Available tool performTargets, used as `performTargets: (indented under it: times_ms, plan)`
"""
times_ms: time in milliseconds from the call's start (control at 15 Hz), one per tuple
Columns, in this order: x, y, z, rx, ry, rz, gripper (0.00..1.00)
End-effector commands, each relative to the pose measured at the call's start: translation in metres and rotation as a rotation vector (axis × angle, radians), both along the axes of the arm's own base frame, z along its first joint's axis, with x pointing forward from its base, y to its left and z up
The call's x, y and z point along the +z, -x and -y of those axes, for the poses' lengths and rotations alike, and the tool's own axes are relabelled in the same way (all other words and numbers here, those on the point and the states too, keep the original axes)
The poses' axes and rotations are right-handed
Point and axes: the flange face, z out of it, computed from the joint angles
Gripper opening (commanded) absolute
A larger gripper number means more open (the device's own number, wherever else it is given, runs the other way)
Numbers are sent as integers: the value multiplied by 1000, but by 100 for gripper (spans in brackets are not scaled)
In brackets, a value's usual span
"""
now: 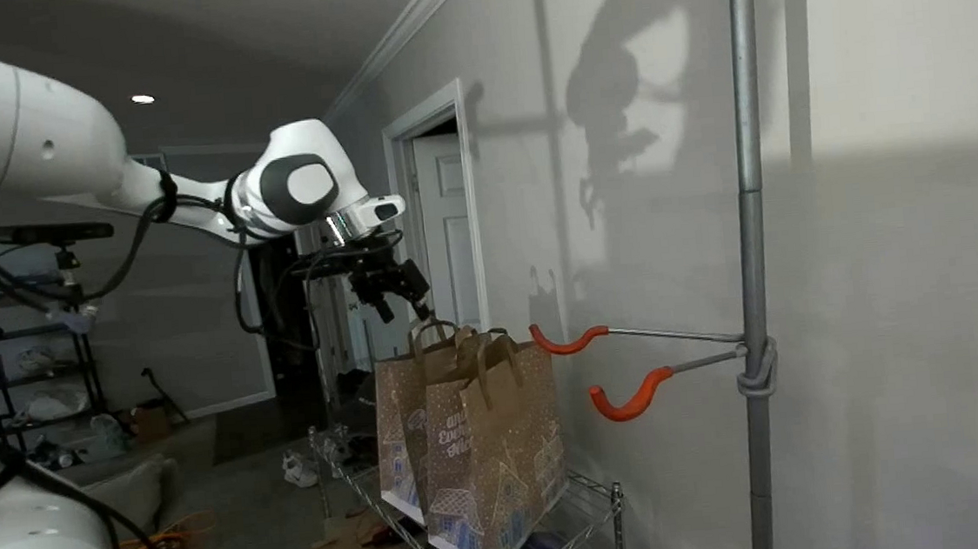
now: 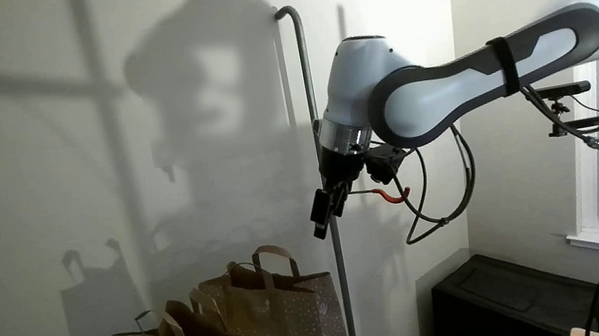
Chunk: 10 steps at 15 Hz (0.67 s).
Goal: Hang the paper bags on the stand.
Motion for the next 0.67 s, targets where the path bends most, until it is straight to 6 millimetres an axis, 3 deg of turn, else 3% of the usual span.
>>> performTargets:
  times_ms: [0,267,600]
  plan:
    - [-11,-38,-37,80,-26,-47,100]
    - [-32,-65,-58,108,-19,-91,100]
    - [-52,-97,-64,59,44,-55,100]
